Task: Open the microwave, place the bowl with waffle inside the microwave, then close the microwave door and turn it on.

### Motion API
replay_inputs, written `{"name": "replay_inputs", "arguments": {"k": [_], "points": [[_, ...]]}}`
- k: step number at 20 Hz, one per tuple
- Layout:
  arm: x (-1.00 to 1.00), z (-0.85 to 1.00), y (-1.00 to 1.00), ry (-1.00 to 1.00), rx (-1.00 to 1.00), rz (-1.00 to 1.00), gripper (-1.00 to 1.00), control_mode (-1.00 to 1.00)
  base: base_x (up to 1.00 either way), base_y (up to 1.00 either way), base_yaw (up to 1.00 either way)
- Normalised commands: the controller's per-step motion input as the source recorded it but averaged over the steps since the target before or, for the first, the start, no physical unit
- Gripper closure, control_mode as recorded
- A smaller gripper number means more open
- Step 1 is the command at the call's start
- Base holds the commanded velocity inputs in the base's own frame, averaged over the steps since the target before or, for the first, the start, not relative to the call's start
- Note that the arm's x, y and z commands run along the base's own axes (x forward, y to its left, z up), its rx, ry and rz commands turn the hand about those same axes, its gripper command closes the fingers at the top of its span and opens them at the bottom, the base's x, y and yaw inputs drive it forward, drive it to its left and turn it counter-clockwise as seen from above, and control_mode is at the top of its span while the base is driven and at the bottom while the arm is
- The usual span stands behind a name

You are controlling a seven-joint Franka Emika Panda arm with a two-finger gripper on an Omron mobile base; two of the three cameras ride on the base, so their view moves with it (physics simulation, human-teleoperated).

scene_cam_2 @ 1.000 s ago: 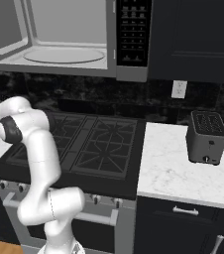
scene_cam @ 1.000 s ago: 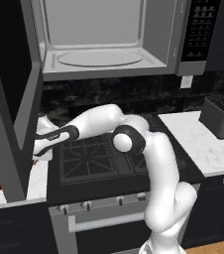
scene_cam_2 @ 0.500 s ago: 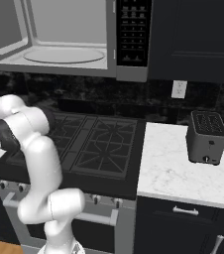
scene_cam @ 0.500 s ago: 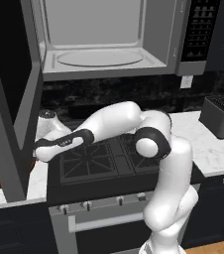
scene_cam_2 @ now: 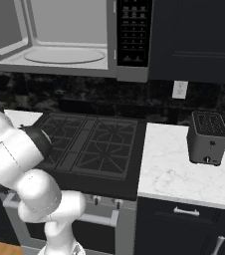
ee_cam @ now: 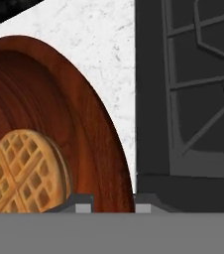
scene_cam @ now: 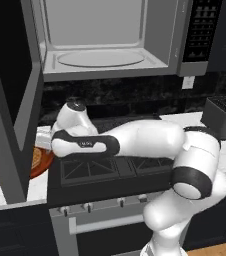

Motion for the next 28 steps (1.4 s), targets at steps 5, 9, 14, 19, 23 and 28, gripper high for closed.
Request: {"name": "replay_inputs", "arguments": {"k": [5,9,14,19,23,28], "points": [[-0.46,0.48,-0.89,-0.01,0.04,-0.13,1.0,-1.0,0.0,0.0,0.0],[-0.45,0.47,-0.87,0.0,0.04,-0.17,1.0,-1.0,0.0,0.0,0.0],[-0.41,0.51,-0.89,0.0,0.04,-0.21,1.0,-1.0,0.0,0.0,0.0],[-0.38,0.56,-0.83,0.0,0.05,-0.25,1.0,-1.0,0.0,0.0,0.0],[-0.35,0.6,-0.73,0.0,0.04,-0.27,1.0,-1.0,0.0,0.0,0.0],[-0.34,0.72,-0.62,0.0,0.04,-0.28,1.0,-1.0,0.0,0.0,0.0]]}}
